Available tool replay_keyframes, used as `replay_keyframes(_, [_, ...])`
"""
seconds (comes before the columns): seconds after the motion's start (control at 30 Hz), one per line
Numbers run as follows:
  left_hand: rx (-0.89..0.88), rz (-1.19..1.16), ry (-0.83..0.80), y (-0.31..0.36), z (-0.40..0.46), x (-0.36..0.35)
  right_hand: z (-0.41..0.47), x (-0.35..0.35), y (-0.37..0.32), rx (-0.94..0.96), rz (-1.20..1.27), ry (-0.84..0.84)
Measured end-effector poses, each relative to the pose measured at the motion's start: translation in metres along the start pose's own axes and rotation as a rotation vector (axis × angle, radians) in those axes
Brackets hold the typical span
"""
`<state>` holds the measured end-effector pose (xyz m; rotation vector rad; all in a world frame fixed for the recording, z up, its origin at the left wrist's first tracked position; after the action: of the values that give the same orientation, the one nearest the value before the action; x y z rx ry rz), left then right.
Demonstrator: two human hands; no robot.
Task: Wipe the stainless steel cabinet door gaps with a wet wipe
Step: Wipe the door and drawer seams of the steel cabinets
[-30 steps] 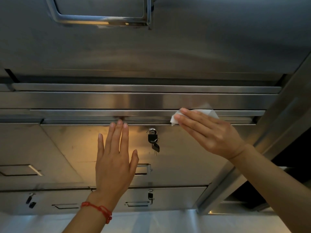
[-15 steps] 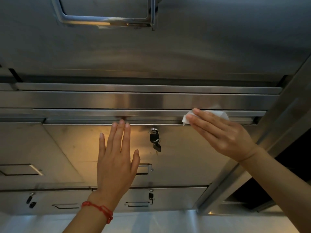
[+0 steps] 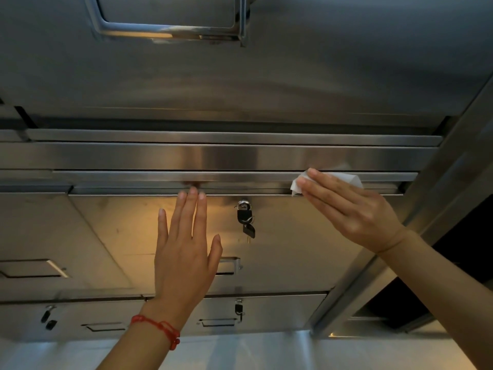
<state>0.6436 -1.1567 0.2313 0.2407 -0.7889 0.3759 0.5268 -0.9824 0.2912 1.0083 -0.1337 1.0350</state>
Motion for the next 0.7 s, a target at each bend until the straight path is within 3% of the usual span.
replay_keyframes(0.7, [0.004,-0.004,-0.028,-0.003,-0.001,-0.004,-0.013,0.006,0.006,-0.018,-0.037,-0.011])
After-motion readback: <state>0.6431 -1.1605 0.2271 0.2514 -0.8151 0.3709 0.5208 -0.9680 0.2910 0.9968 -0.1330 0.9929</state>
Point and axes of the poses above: each hand's wrist, its own z-axis towards the middle knuckle, its own x-axis out of the back of the hand, y = z × x, the point moved 7 cm from there along z, towards the middle knuckle, and after that the axes turned 6 degrees about y, right-handed, at the moved point
